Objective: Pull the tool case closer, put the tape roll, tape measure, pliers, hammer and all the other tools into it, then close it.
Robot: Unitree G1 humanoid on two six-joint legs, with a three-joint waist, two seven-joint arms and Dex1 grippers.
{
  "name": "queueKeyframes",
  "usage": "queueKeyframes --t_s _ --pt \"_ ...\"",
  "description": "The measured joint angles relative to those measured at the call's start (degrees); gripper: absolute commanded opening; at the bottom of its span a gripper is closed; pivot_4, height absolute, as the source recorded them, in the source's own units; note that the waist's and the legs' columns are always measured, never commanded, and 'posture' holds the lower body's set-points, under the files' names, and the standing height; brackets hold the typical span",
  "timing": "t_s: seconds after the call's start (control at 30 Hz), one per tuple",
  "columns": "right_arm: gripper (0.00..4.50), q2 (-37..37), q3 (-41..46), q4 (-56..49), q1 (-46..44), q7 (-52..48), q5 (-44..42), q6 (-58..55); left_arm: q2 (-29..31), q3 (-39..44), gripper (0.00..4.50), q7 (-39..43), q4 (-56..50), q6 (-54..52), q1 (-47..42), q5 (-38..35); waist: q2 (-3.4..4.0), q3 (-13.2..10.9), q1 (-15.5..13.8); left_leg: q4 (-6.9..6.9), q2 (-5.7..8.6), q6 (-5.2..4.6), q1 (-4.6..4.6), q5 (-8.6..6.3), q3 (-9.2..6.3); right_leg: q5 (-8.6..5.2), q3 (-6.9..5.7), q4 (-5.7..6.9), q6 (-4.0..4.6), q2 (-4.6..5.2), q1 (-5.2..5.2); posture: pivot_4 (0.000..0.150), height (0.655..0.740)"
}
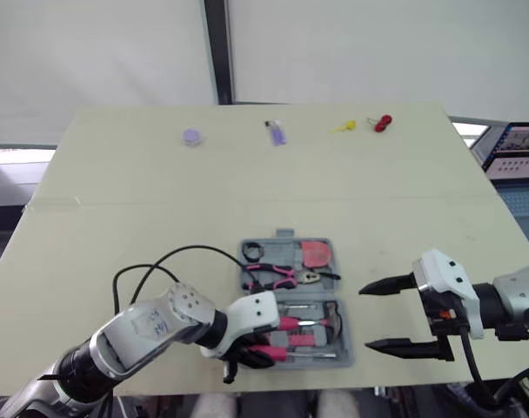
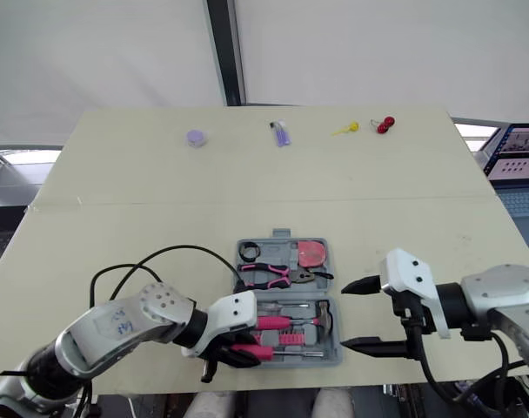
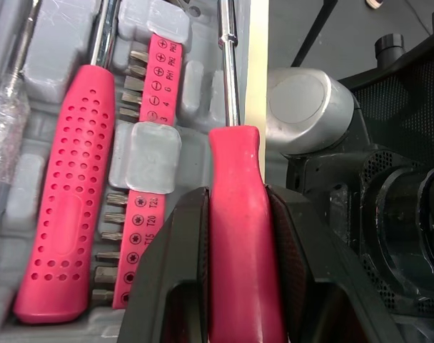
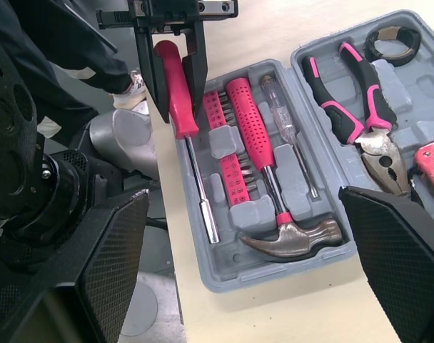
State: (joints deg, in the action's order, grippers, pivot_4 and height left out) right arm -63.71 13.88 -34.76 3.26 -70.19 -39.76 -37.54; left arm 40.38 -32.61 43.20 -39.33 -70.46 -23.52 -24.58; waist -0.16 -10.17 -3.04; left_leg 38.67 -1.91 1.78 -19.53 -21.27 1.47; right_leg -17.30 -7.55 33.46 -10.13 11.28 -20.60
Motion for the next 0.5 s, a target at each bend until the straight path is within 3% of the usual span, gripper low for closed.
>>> queueKeyframes --t_s 0.5 --pt "4.5 0.01 0.0 0.0 -0.11 0.02 0.01 0.0 -2.48 -1.12 0.7 -2.41 2.82 0.37 0.32 0.03 0.0 0.0 -0.02 0.06 0.0 -0.01 -0.02 -0.01 -0.01 0.0 0.0 0.02 0.0 0.0 0.01 0.15 0.74"
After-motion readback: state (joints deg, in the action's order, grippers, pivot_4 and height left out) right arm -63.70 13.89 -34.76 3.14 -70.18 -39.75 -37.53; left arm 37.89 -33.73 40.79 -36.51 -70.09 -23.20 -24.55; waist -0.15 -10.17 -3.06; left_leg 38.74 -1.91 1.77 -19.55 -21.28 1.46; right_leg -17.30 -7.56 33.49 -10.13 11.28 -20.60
